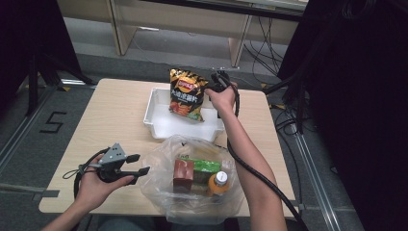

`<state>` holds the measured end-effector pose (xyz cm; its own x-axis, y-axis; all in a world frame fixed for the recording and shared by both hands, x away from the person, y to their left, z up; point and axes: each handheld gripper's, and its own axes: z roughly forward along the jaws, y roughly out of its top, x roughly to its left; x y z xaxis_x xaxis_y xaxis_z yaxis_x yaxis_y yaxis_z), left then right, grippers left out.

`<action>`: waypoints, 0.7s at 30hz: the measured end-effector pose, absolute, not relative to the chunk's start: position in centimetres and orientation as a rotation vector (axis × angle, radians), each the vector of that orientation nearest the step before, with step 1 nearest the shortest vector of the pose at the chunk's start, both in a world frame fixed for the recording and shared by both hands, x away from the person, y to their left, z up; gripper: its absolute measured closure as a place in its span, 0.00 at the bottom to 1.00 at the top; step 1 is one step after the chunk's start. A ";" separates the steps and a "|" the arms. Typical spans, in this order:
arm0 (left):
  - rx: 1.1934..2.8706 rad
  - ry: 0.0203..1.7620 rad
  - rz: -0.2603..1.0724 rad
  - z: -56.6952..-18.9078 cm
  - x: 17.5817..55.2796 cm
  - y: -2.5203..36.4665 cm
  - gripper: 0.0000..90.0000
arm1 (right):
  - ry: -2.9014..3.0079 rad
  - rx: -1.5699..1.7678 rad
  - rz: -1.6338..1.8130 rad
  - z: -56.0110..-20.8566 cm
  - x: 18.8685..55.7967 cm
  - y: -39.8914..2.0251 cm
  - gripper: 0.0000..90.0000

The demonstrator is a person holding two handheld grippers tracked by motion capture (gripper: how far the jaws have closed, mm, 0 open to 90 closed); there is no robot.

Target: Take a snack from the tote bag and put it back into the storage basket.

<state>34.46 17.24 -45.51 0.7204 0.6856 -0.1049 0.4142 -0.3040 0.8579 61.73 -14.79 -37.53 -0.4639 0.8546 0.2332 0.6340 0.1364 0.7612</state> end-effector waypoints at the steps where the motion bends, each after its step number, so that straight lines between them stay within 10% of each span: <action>1: 1.942 0.844 0.346 -45.5 34.5 17.2 0.43 | 2.161 1.429 1.243 -37.6 61.9 -14.8 0.95; 21: 1.941 0.844 0.345 -45.5 34.4 17.2 0.43 | 2.123 1.322 1.197 -37.8 63.0 -15.1 0.88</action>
